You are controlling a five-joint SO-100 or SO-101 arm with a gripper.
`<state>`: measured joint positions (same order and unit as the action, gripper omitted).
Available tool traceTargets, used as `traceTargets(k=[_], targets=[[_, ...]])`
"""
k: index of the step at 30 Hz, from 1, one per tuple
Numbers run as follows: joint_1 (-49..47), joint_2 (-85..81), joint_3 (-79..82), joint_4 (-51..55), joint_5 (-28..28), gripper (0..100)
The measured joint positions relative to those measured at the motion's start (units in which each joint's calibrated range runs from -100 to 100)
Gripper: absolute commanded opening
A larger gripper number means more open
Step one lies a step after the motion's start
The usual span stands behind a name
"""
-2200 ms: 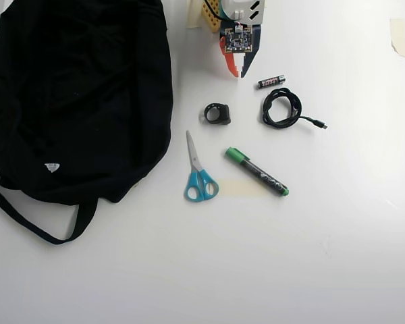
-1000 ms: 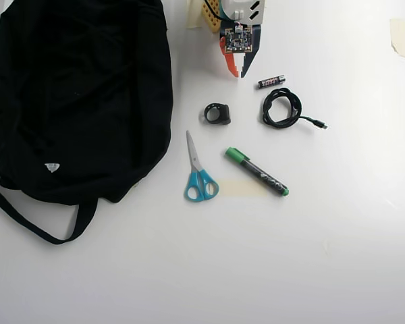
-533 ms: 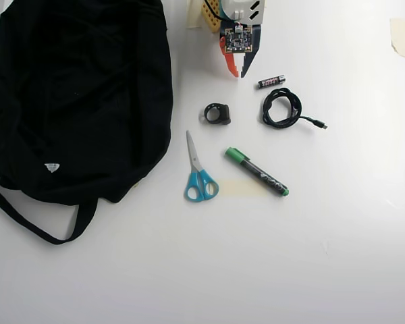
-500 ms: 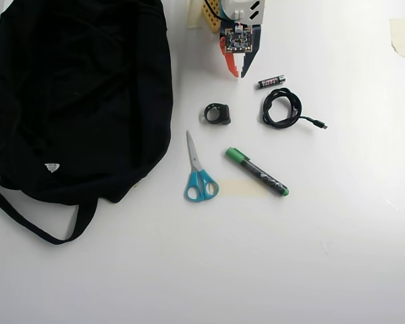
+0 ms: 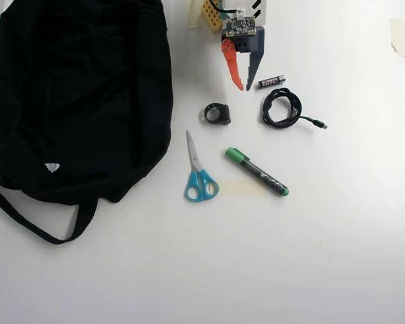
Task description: Put the green marker into the black bag
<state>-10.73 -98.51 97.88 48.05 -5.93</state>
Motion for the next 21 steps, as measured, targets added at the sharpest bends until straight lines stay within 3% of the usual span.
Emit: traceTargets(k=[5,9,21], targets=[[0.0,1.6,-0.2,-15.9,0.0,2],[0.0,6.9,-2.4,-22.6,0.0,2],[0.0,23.2,-19.4,-24.4,0.0,2]])
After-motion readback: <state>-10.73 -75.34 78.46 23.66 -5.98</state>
